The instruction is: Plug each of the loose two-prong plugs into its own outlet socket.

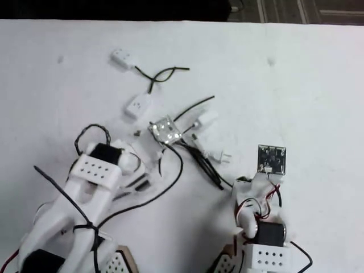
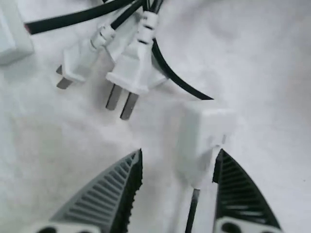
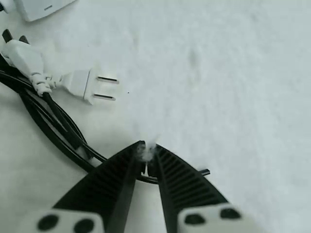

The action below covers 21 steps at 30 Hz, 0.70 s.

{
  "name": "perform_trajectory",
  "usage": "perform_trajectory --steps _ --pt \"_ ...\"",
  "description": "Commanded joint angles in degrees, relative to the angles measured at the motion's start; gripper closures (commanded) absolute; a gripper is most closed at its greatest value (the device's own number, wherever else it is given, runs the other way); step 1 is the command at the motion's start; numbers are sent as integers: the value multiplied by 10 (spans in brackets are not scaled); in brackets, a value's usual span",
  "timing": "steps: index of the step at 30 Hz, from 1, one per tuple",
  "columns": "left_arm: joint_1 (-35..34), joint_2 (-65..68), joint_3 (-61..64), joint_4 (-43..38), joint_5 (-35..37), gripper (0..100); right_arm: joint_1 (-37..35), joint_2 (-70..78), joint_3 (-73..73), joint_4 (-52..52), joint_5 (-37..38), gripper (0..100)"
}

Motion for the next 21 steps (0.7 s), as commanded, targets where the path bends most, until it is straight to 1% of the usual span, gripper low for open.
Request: perform_trajectory --steps 1,4,9,11,16,19,21 --pt "-10 -22 -33 21 7 755 7 -2 -18 -11 0 980" --pt "-7 -22 -27 33 7 755 7 -2 -18 -11 0 980" --pt "8 -22 -27 77 11 756 7 -2 -18 -11 0 980" --pt "29 -22 -27 100 12 762 7 -2 -18 -11 0 980" --pt "99 -51 -25 132 12 865 7 -2 -18 -11 0 980" --pt "129 -92 5 134 13 859 7 -2 -18 -11 0 980" --pt "131 -124 27 120 13 853 7 -2 -18 -11 0 980"
